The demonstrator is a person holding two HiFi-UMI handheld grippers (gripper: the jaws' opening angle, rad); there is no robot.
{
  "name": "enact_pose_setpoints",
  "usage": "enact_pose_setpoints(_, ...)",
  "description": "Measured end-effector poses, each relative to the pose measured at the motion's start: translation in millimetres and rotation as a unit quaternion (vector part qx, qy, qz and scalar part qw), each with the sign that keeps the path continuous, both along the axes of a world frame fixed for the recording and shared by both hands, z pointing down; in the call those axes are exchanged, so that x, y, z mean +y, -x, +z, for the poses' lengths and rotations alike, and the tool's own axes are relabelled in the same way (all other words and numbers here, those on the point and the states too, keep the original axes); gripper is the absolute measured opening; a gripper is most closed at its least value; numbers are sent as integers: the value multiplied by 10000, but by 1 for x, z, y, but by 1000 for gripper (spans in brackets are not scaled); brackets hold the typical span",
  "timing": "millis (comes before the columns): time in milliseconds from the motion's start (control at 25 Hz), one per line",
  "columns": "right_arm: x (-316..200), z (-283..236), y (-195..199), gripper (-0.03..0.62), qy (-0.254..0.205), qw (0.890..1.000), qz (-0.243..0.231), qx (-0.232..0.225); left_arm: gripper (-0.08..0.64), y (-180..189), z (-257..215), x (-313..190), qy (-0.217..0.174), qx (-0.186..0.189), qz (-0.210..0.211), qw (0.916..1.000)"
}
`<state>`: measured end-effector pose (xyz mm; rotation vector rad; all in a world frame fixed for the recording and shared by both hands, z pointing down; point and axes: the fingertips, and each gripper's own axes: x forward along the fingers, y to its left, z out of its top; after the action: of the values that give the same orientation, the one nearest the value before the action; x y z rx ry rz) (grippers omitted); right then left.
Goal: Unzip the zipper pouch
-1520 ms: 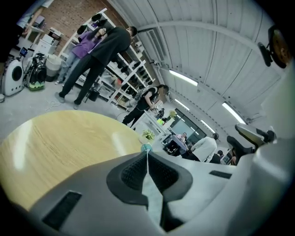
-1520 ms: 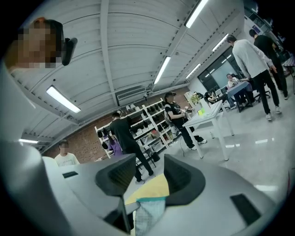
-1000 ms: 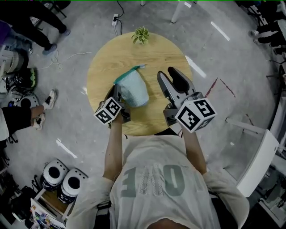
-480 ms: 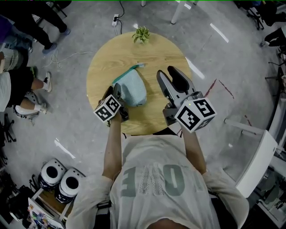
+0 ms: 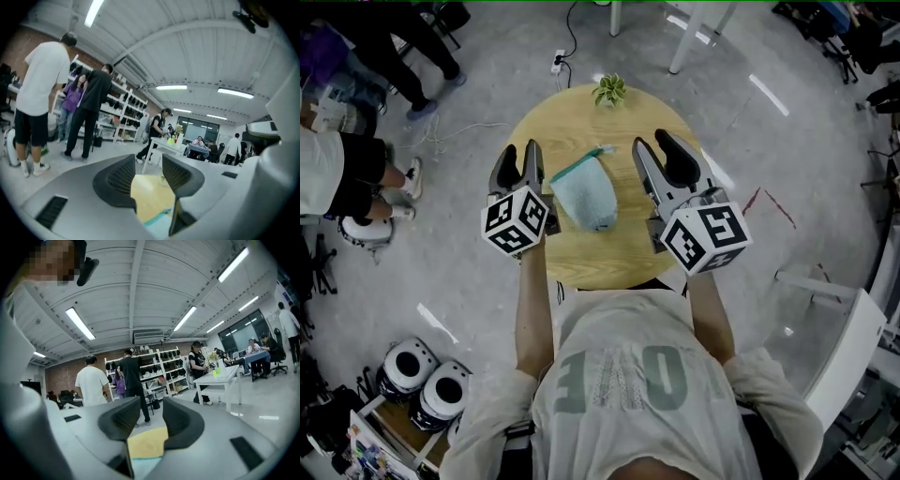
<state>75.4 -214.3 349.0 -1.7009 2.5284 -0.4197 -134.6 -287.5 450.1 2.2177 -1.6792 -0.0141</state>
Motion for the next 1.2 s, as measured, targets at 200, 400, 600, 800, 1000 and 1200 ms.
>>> enact_pose_setpoints(200, 0, -32, 17, 128, -456, 9988, -37, 196, 137, -5, -119, 21, -1452, -664, 142, 9871)
enact_pose_setpoints(400, 4, -44, 28, 76, -674, 9971, -47, 354, 35, -12, -182, 59, -2301, -1180, 66, 9660)
enact_pose_setpoints(600, 12, -36, 35, 46, -595, 9973, -51, 423, 29, -20, -188, 90, -2433, -1323, 28, 9609)
enact_pose_setpoints(800, 21, -28, 40, 31, -550, 9969, -82, 565, 28, -27, -178, 98, -2325, -1400, 100, 9624)
enact_pose_setpoints(1000, 21, -29, 41, 31, -592, 9968, -135, 528, 28, -28, -189, 100, -2453, -1361, 70, 9598)
enact_pose_setpoints(1200, 18, -34, 43, 29, -659, 9962, -160, 548, 28, -25, -184, 98, -2399, -1456, 66, 9598)
